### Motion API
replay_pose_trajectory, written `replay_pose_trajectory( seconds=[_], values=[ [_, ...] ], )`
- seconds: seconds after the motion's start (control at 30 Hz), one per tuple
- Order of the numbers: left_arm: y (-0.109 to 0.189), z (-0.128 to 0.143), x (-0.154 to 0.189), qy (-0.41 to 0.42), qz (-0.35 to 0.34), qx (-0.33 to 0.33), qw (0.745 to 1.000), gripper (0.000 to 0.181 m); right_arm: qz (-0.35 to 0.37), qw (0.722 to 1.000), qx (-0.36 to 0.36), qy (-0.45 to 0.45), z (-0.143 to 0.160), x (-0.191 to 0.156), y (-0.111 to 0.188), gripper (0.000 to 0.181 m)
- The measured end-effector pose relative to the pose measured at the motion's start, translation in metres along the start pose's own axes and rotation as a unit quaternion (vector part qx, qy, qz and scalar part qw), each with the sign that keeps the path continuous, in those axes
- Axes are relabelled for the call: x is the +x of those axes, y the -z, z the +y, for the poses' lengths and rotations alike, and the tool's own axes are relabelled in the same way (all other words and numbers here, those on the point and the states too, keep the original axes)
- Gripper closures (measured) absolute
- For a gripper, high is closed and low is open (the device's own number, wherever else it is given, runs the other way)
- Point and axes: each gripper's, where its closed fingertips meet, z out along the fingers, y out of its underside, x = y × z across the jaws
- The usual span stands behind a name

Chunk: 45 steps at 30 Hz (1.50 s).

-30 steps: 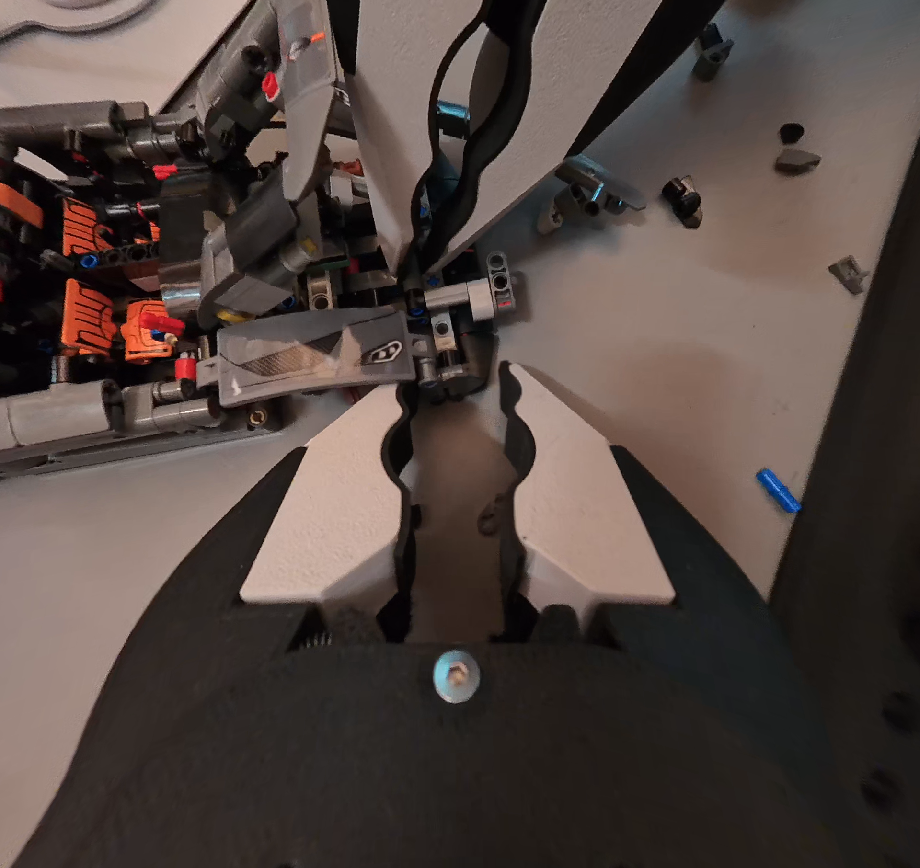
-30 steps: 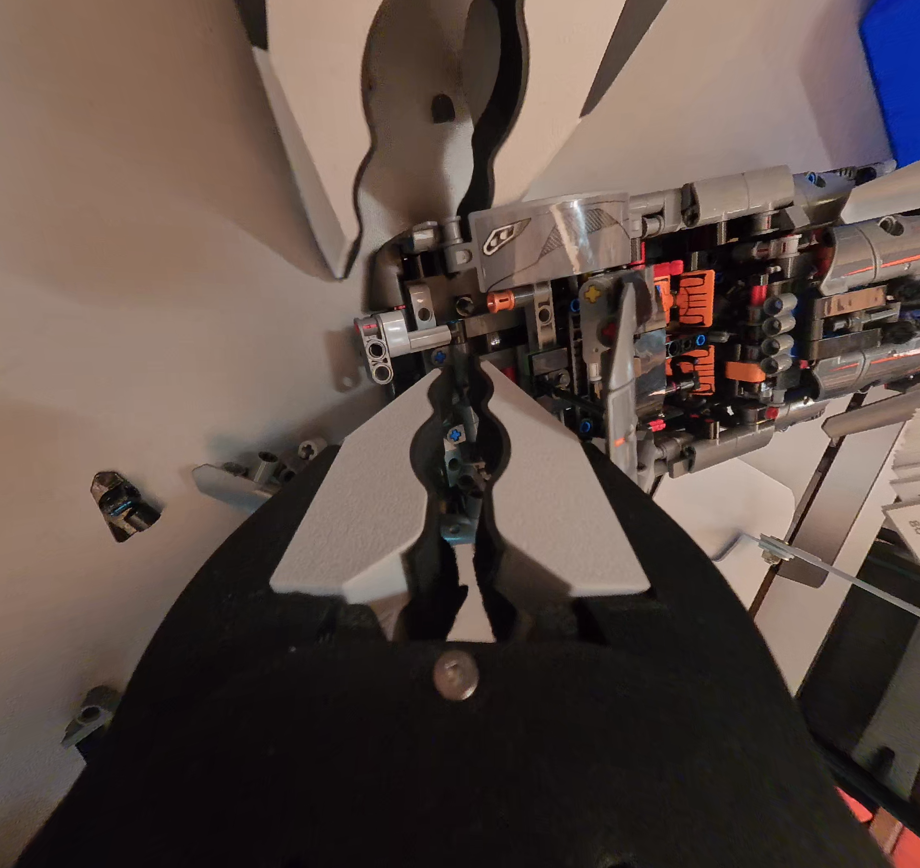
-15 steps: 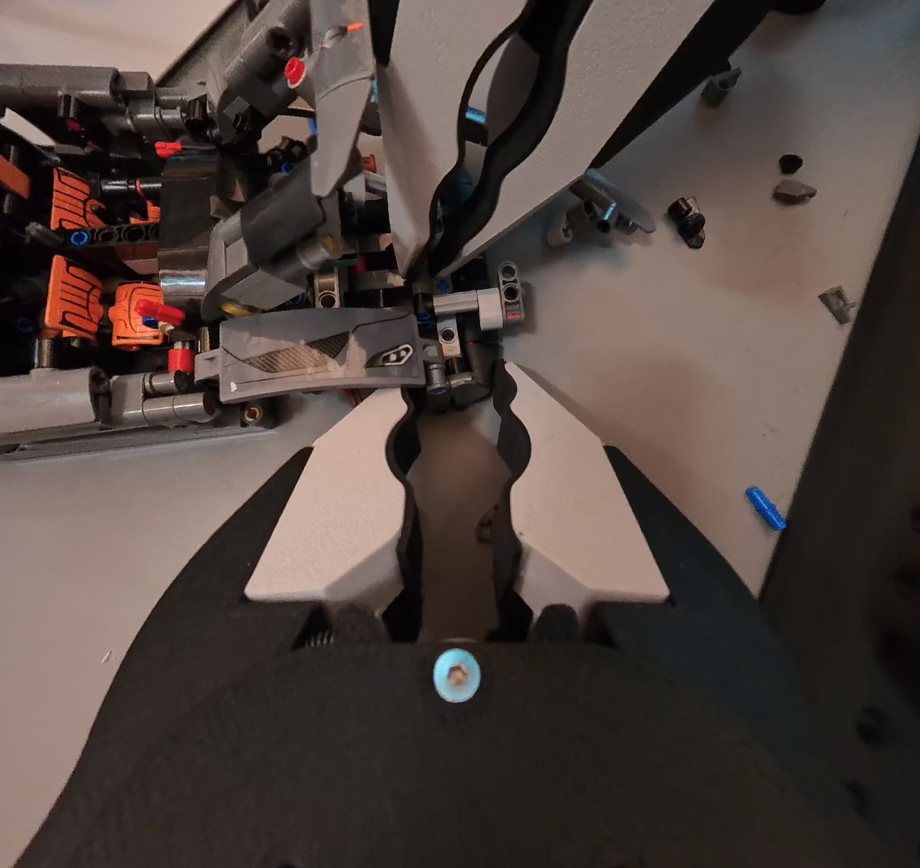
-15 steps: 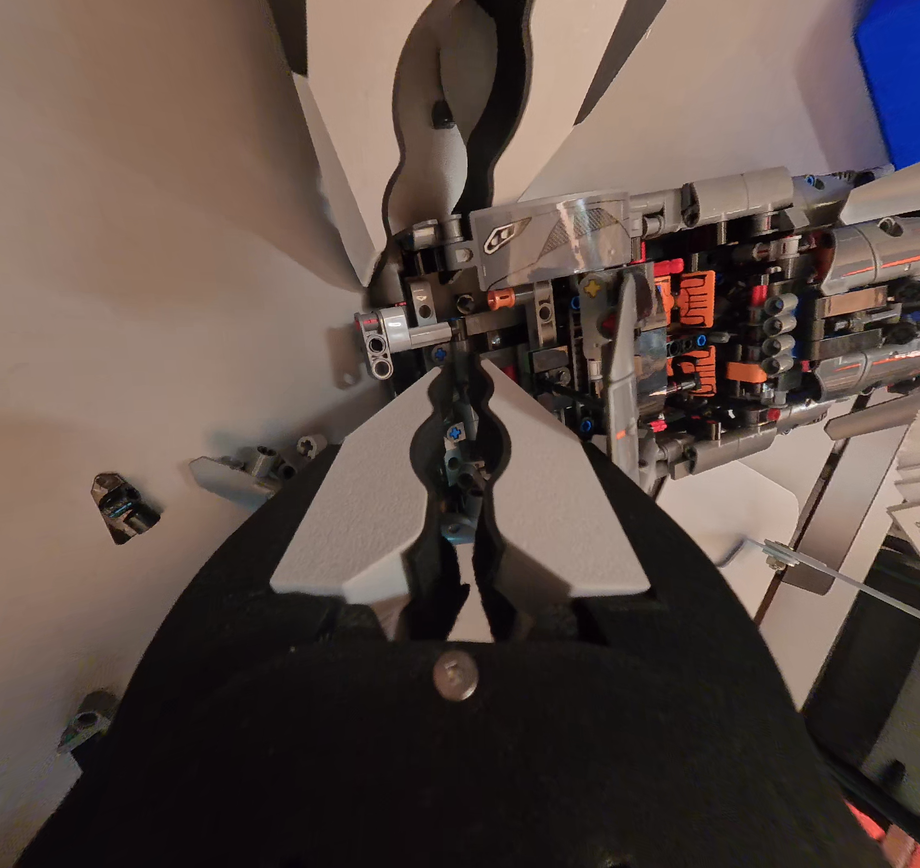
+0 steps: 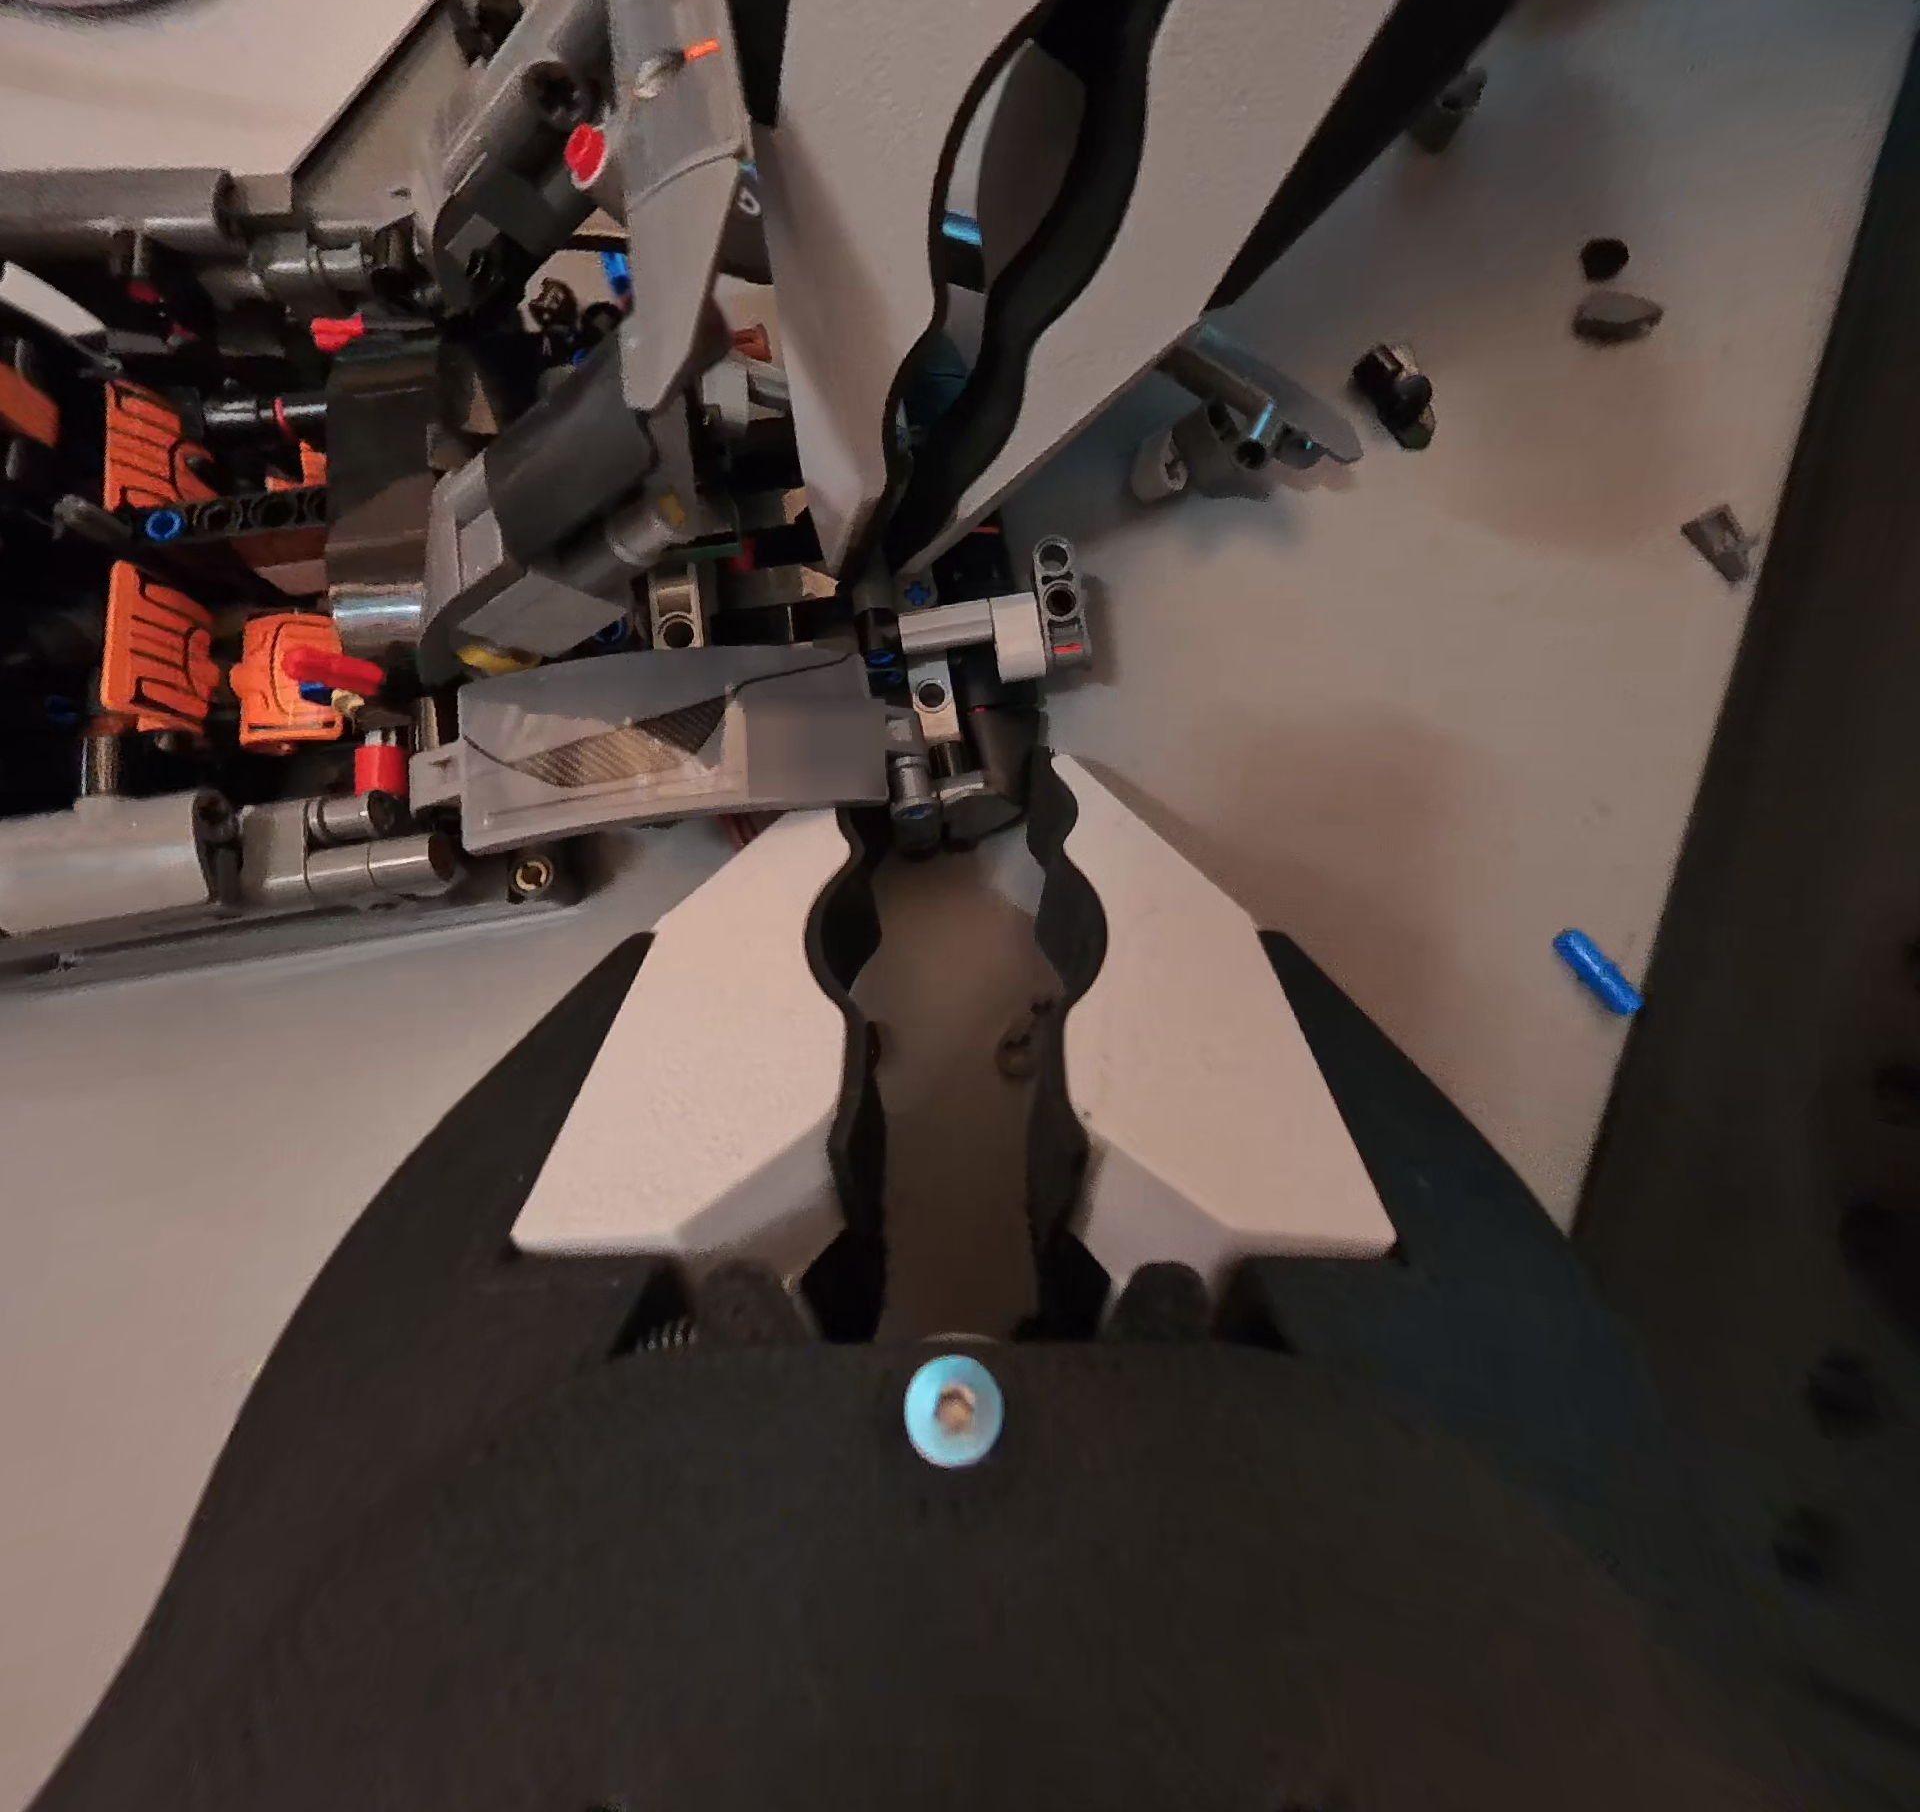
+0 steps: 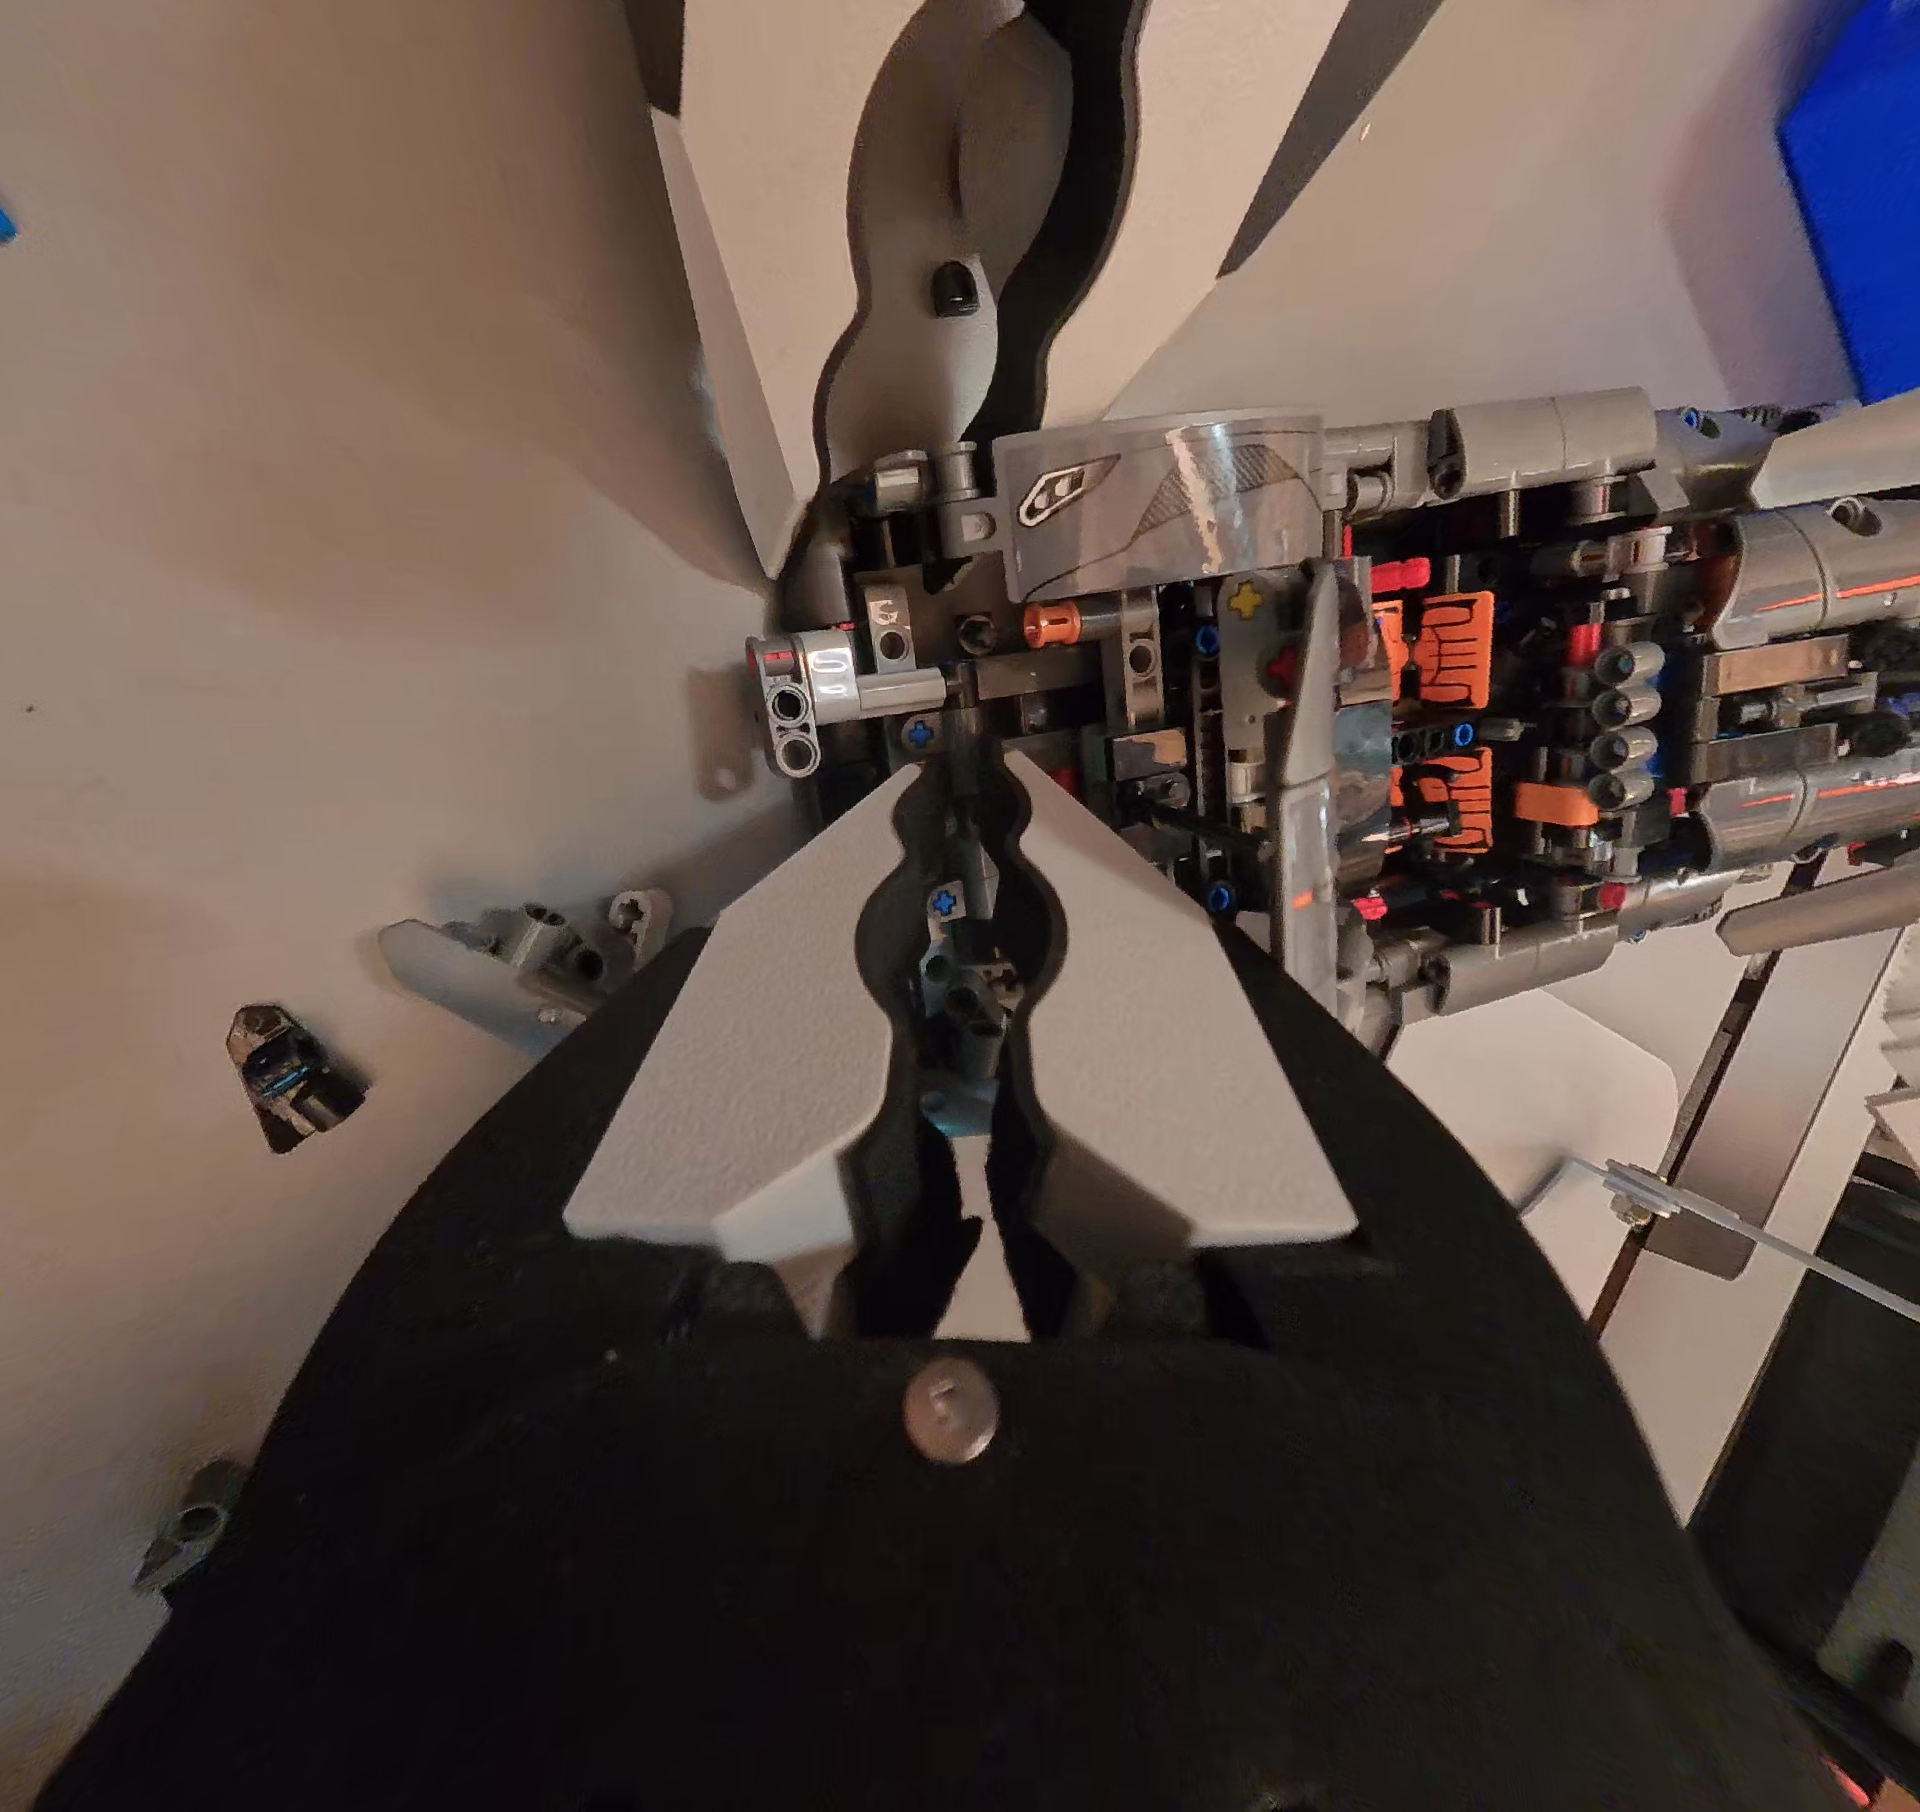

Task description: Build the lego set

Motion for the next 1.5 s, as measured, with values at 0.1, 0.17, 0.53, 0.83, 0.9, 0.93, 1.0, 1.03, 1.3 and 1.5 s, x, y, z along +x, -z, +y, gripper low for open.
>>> replay_pose_trajectory(
  seconds=[0.1,0.17,0.53,0.83,0.9,0.93,1.0,1.03,1.3,1.5],
  values=[
    [0.0007,0.0011,-0.0001,-0.02,0.005,-0.001,1.0,0.156,-0.001,1.0,0.003,-0.001,-0.0005,0.0,-0.0001,0.177],
    [0.001,0.0012,0.0005,-0.009,0.004,0.0,1.0,0.157,-0.001,1.0,0.002,0.001,-0.0006,-0.0004,0.0,0.177],
    [0.0045,0.004,0.0042,0.019,-0.02,0.002,1.0,0.157,-0.01,1.0,0.014,0.0,-0.0034,-0.0024,-0.0003,0.176],
    [0.0045,0.0038,0.0044,0.07,-0.023,0.0,0.997,0.157,-0.009,1.0,0.016,0.0,-0.0026,-0.001,-0.0005,0.176],
    [0.0045,0.004,0.005,0.07,-0.029,0.002,0.997,0.157,-0.01,1.0,0.018,0.0,-0.0026,-0.0011,-0.0005,0.176],
    [0.0047,0.0042,0.0051,0.066,-0.028,0.003,0.997,0.157,-0.011,1.0,0.018,0.0,-0.0028,-0.0012,-0.0006,0.176],
    [0.0049,0.0046,0.0049,0.049,-0.024,0.002,0.999,0.157,-0.011,1.0,0.019,0.0,-0.003,-0.0012,-0.0006,0.176],
    [0.005,0.0048,0.0046,0.024,-0.024,0.001,0.999,0.157,-0.011,1.0,0.019,0.0,-0.0033,-0.0012,-0.0007,0.176],
    [0.007,0.0074,0.0036,-0.049,0.022,0.0,0.999,0.157,-0.009,1.0,0.021,0.003,-0.0047,-0.001,-0.0012,0.176],
    [0.0084,0.0087,0.006,-0.024,-0.005,0.0,1.0,0.157,-0.012,1.0,0.023,0.003,-0.0055,-0.0021,-0.0011,0.176]
  ],
)
